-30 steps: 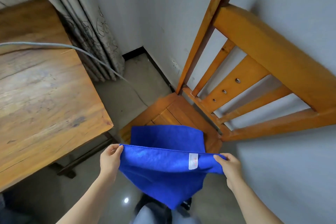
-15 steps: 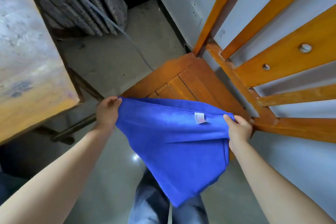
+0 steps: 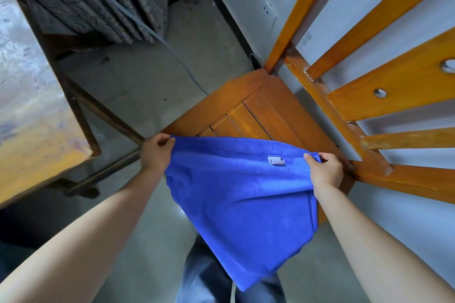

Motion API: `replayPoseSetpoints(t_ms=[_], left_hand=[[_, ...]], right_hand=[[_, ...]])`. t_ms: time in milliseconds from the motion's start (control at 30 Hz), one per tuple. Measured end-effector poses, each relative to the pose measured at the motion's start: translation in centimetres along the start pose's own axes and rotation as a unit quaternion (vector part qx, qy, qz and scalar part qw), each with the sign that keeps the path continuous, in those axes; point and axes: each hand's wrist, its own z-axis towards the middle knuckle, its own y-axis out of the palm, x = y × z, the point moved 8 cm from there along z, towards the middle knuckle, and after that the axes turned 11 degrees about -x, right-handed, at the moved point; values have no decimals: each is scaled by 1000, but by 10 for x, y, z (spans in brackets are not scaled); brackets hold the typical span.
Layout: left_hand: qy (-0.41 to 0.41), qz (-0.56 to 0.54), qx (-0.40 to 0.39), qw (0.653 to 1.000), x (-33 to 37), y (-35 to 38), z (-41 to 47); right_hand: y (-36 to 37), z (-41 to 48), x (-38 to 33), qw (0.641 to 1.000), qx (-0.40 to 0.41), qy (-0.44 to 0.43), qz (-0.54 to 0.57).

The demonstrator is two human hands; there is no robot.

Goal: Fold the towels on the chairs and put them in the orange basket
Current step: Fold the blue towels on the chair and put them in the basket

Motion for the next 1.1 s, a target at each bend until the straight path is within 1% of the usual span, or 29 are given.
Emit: replayPoseSetpoints(t_ms=[133, 267, 333, 400, 500, 600, 667, 767, 933, 1000, 1100], left_hand=[[4, -21, -21, 1000, 5, 12, -3], [-12, -21, -28, 999, 3, 20, -5], [-22, -28, -33, 999, 3, 22, -3], [-23, -29, -54, 998, 4, 26, -1], [-3, -3, -82, 997, 6, 32, 1], [-3, 15, -80, 997, 5, 32, -1], [5, 18, -77, 997, 5, 33, -3], [5, 8, -67, 998, 6, 32, -8], [-20, 9, -70, 997, 3, 38, -4], [-17, 7, -66, 998, 4, 38, -4], [-14, -7, -52, 999, 3, 34, -5]], right_hand=[[1, 2, -4, 999, -7, -2, -38], [5, 6, -4, 997, -27, -1, -77], [5, 7, -7, 996, -31, -4, -79], [4, 6, -8, 998, -31, -10, -61], [3, 2, -6, 999, -47, -11, 10], [-2, -3, -4, 995, -65, -7, 79], [-7, -5, -2, 992, -76, 0, 101], [-8, -5, -2, 987, -107, 1, 121], [-6, 0, -20, 978, -152, -45, 133], [-7, 4, -25, 981, -145, -48, 121], [-11, 11, -24, 990, -104, -34, 94]])
